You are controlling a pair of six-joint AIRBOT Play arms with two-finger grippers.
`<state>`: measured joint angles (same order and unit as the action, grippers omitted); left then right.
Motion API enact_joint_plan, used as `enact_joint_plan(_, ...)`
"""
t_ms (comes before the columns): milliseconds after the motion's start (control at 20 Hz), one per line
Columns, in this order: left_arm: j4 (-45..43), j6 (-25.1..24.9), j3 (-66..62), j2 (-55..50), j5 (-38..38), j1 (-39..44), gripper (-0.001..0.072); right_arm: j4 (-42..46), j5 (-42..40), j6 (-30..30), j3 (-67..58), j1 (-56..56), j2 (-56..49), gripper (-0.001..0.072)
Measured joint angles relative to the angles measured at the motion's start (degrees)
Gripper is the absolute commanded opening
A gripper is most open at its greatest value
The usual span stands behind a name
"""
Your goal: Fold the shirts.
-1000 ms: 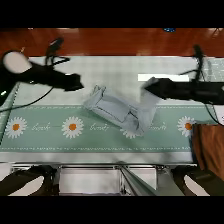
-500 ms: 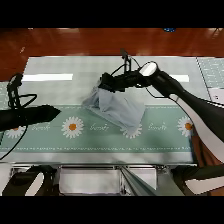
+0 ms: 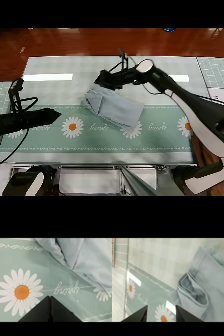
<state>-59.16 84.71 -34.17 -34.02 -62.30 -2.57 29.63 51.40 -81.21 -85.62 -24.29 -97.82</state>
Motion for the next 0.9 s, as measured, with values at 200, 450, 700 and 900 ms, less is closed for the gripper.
enact_joint_plan(200, -1.20, 0.02, 0.02, 0.00, 0.92, -3.23, 0.0019, 13.22, 12.55, -3.10, 0.46, 11.15, 12.00, 0.0407)
enact_joint_plan(450, -0.24, 0.17, 0.07, 0.00, 1.11, -7.87, 0.0019, 42.73, 17.35, -12.87, 18.64, 22.38, 37.22, 0.0408)
enact_joint_plan(700, 1.79, 0.11, 0.07, 0.00, 0.76, -8.94, 0.0019, 43.69, 6.54, -20.90, 46.69, 25.75, 52.26, 0.0418)
enact_joint_plan(900, 2.40, 0.00, 0.09, 0.02, 0.44, -9.09, 0.0019, 23.78, -3.23, -14.69, 59.45, 25.66, 49.72, 0.0416)
